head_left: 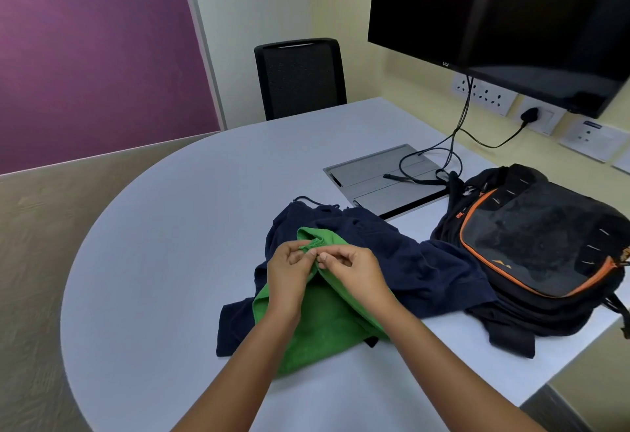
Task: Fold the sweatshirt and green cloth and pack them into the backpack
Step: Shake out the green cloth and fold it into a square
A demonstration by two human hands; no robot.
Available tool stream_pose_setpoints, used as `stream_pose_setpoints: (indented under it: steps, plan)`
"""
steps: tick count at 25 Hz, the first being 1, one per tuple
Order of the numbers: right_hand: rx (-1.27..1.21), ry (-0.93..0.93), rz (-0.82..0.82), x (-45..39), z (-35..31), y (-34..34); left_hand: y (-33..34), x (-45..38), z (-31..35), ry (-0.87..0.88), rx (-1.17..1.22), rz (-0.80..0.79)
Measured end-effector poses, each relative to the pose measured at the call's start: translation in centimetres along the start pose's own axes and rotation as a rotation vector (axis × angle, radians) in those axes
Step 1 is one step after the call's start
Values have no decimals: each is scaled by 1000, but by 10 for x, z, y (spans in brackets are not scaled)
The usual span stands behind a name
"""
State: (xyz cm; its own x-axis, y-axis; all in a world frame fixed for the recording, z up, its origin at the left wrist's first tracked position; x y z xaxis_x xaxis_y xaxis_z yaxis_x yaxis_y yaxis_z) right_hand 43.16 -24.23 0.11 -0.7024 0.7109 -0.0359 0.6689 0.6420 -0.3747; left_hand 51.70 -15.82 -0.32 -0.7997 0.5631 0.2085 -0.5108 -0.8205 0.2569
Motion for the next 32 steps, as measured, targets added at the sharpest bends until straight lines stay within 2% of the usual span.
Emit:
stream_pose_setpoints:
  steps: [3, 5, 7, 10, 11, 15, 21, 23, 26, 29, 32]
  plan:
    - [72, -34, -88, -9, -9, -10, -3, -6, 4, 5, -76, -27]
    - [190, -68, -192, -15, -18, -17, -1, -10, 9, 55, -160, -112]
    - [306, -100, -221, -20, -27, -23, 3, -10, 14, 104, -177, -196]
    - [349, -121, -132, -28, -37, -32, 9, -3, 20, 134, -152, -262]
    - [342, -114, -112, -30, -40, -34, 11, 0, 20, 158, -219, -247]
    - [212, -62, 9, -31, -50, -43, 10, 8, 16, 288, -676, -51]
    - [243, -172, 62, -24, -72, -40, 42, 16, 35, 436, -925, 70]
    - [181, -177, 113, -26, -78, -48, 40, 10, 40, 459, -969, 87]
    - [-40, -139, 194, -29, -81, -69, 23, -3, 38, 429, -975, 74]
    - [-188, -139, 284, -33, -81, -95, 5, -5, 26, 423, -932, -17]
    - [-252, -108, 320, -38, -74, -114, -20, -9, 5, 464, -1134, -104]
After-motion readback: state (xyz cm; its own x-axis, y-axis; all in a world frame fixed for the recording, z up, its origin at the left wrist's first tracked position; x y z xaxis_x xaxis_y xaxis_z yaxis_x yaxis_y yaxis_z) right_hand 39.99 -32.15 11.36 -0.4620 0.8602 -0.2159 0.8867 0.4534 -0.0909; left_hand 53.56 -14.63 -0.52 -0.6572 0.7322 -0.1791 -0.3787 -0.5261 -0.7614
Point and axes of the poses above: each hand's wrist, its own x-axis away from the middle knuckle, its own y-axis out of the palm, z = x × y, the point moved 3 cm from there along -x, towards the middle knuckle, and after that the axes turned 9 degrees about x, right-handed, at the moved point
